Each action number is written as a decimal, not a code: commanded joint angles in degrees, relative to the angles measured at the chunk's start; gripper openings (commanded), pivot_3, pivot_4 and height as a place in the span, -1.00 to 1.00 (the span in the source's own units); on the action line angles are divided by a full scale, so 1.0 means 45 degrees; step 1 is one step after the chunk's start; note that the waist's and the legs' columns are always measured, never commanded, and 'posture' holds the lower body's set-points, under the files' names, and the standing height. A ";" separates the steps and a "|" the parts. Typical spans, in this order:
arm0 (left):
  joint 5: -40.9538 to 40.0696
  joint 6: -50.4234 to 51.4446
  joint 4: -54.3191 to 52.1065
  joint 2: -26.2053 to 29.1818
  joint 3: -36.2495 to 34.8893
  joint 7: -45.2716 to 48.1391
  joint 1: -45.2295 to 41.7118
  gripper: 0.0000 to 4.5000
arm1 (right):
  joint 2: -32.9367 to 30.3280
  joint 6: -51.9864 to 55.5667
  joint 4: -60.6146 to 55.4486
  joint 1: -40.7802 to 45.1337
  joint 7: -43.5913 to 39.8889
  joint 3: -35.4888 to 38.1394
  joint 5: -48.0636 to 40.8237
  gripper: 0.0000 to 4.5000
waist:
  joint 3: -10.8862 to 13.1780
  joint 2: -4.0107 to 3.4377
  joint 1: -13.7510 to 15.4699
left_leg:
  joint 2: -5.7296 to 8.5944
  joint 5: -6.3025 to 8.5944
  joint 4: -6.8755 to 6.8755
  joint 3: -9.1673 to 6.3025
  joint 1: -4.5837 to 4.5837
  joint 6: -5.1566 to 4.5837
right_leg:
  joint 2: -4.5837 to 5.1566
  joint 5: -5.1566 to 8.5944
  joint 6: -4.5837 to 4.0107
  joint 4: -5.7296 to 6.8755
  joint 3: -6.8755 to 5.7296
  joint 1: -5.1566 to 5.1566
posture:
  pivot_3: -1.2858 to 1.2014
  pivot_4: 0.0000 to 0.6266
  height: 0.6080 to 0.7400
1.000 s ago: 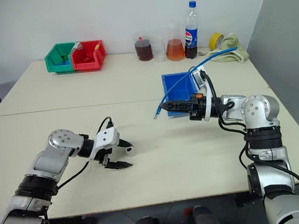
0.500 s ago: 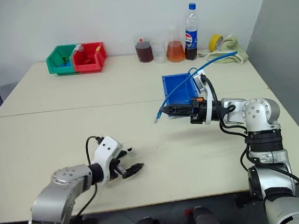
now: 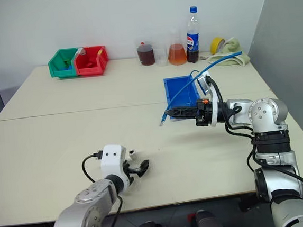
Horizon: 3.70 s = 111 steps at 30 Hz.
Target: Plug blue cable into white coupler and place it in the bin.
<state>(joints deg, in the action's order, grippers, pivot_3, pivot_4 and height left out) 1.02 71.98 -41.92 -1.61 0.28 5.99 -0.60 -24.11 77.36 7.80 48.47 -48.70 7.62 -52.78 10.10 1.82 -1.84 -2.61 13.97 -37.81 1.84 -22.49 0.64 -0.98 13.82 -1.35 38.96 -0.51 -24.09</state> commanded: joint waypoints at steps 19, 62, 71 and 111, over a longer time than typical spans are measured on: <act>0.0579 -0.1446 0.1257 -0.0084 0.0800 -0.1877 -0.0212 0.78 | -0.0183 0.0068 -0.0442 0.0285 0.0046 0.0264 -0.0323 -0.97 | 0.0002 0.0001 0.0007 | 0.0004 0.0000 0.0002 -0.0021 -0.0049 -0.0002 | -0.0006 0.0000 0.0001 -0.0036 -0.0020 -0.0020 | 0.03 -0.52 1.00; -0.4490 -1.0917 0.7321 0.9364 0.0255 1.3594 -0.2572 -0.66 | 0.0001 -0.0866 0.0206 0.0645 -0.0394 -0.0302 -0.0006 -0.97 | 0.0029 -0.0010 0.0046 | 0.0010 0.0005 0.0222 -0.0001 -0.0111 -0.0018 | 0.0011 0.0004 -0.0010 -0.0267 -0.0034 -0.0075 | 0.03 -0.52 1.00; -0.3076 -1.4967 1.1965 0.9481 0.1524 1.5710 -0.4720 -0.66 | 0.0027 -0.1064 -0.0006 0.0548 -0.0497 -0.0506 0.0070 -0.97 | 0.0031 -0.0014 0.0060 | 0.0005 0.0004 0.0219 0.0002 -0.0111 -0.0019 | 0.0007 0.0005 -0.0012 -0.0250 -0.0037 -0.0081 | 0.03 -0.52 1.00; -0.1854 -1.7649 1.5439 0.8507 0.2233 1.7047 -0.6459 -0.66 | 0.2826 -1.3696 0.1283 -0.1192 -0.3357 -0.6736 0.8595 -0.97 | 0.0022 -0.0002 0.0073 | 0.0016 0.0006 0.0125 0.0011 -0.0204 -0.0027 | 0.0007 0.0000 -0.0010 -0.0086 -0.0021 -0.0223 | 0.03 -0.52 1.00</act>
<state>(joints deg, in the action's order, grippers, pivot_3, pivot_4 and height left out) -7.66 -7.04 28.51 36.04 9.79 82.07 -30.36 -11.61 17.66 14.00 42.10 -62.61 -22.62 -14.57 10.19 1.81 -1.51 -2.54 14.00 -37.26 1.89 -23.39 0.52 -0.95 13.83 -1.40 38.62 -0.60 -25.10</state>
